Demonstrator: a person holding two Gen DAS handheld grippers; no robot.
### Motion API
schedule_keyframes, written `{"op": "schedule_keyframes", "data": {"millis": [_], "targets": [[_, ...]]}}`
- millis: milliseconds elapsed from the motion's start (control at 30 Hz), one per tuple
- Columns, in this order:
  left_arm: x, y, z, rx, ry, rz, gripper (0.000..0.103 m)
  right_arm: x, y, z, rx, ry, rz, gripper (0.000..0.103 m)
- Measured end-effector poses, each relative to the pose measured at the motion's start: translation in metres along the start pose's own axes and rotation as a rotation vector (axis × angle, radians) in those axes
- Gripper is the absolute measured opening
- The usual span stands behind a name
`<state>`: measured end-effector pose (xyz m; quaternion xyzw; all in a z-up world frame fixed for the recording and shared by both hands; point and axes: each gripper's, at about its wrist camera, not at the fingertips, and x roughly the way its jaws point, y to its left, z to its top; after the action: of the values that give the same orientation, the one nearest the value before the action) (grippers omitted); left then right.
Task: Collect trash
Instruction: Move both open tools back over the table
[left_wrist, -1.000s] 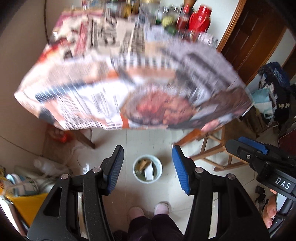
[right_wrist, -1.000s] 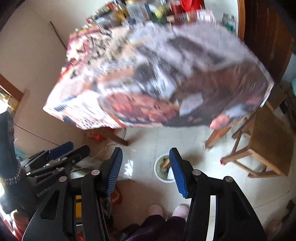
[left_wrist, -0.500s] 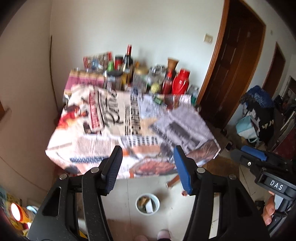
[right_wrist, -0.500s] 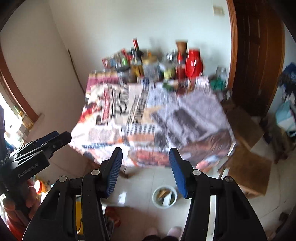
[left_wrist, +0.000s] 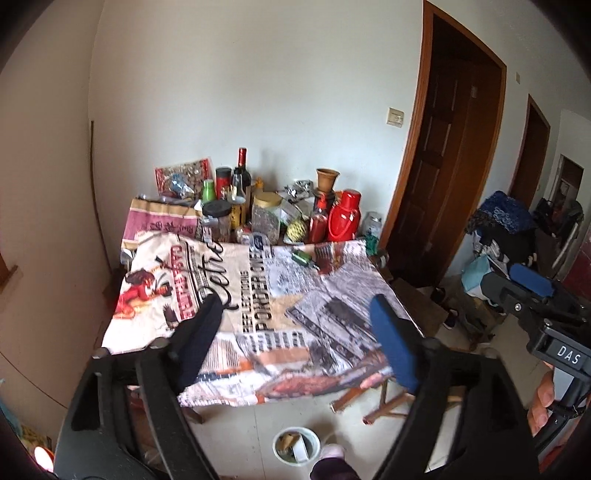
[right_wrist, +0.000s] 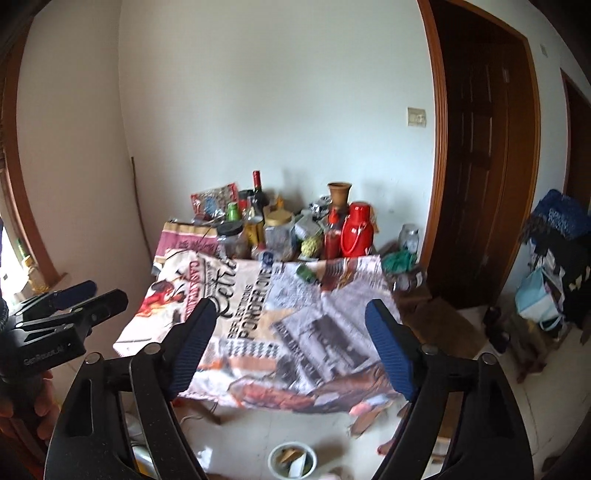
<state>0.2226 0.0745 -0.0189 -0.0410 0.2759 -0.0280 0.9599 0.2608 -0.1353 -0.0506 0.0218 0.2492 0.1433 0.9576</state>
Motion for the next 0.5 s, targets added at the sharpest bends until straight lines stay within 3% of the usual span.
{"op": "schedule_keyframes", "data": {"millis": [200, 500], "targets": [[0.042, -0.016, 0.024, 0.008, -0.017, 0.062, 0.085, 0.037, -0.021, 0.020, -0.010, -0.011, 0.034, 0.087], [0.128, -0.041, 0.089, -0.082, -0.005, 0.095, 0.085, 0.104, -0.082, 0.079, -0.066, 0.013, 0.090, 0.087]]}}
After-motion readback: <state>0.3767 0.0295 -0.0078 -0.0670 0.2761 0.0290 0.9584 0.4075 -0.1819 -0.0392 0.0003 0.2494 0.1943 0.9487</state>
